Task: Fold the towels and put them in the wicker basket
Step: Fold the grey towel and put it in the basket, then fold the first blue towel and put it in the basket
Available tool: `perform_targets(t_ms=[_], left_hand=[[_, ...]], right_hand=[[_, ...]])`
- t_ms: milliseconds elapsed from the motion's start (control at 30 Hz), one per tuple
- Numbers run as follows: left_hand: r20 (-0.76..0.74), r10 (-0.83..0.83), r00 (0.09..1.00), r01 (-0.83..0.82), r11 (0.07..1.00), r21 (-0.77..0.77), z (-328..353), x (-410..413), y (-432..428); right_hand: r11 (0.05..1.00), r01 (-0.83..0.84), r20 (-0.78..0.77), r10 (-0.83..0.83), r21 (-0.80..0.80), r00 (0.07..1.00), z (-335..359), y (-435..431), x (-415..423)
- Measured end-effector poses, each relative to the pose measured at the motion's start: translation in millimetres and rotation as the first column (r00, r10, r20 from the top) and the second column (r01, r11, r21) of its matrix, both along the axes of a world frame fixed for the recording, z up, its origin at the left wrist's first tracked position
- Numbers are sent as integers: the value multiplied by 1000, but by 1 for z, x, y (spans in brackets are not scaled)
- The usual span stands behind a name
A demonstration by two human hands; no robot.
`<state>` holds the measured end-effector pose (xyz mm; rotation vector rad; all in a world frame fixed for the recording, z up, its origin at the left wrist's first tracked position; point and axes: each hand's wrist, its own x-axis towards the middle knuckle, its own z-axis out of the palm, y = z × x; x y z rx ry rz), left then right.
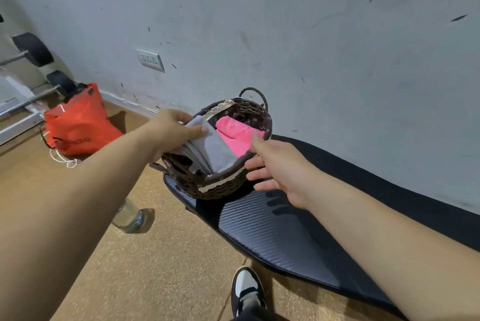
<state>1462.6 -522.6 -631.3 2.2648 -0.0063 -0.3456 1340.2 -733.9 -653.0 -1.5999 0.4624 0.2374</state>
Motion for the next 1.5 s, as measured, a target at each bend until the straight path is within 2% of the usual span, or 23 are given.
perform_targets(t_ms=[33,100,167,233,300,367,533,633,667,733,800,967,1233,1300,1400,1500], left_hand=[[1,-29,1000,29,997,66,-6,4,-1],[-3,-162,987,152,924,350,-11,14,-4],[-63,-261,963,247,770,589,-10,21,-10],[-133,-304,943,302,621,724,-11,27,-16],[-159,-321,934,314,521,794,-15,31,-23],[-181,-316,931,319,466,826,-20,31,-27],[-220,-297,929,336,428,839,-17,24,-29],[-91,-322,942,228,419,879,-13,21,-31],[-5,-363,932,176,439,881,-12,19,-34],[102,-425,899,168,553,816,-14,17,-43],[58,-413,909,243,637,731,-22,13,-50],[-47,-346,937,276,650,708,-45,11,-50],[-8,-329,944,256,719,647,-38,7,-54],[111,-325,939,207,794,571,-26,-2,-58],[307,-322,896,194,904,381,-6,-41,-85],[352,-327,877,280,943,177,4,-99,-133]], right_hand=[[1000,3,-4,-3,0,1000,-2,-2,0],[1000,13,-14,-13,1,1000,-5,-8,0],[1000,19,-30,-19,3,999,-7,-12,-1],[1000,20,-41,-19,4,999,-8,-15,-2],[1000,15,-44,-15,5,999,-8,-17,-3],[1000,4,-47,-3,7,999,-7,-16,-3],[1000,0,-52,1,23,999,-2,-10,-2],[1000,-8,-53,10,27,999,0,-8,-5],[1000,-9,-53,11,29,999,0,-8,-6],[999,-8,-50,9,35,999,1,-10,-8],[999,-4,-49,6,34,999,0,-13,-11],[1000,7,-54,-6,27,999,-5,-19,-16],[999,5,-37,-7,-43,999,-5,-43,-33],[998,4,-29,-6,-66,1000,-1,-54,-45],[996,16,-26,-19,-87,999,6,-75,-70],[989,50,-27,-54,-137,998,12,-105,-102]])
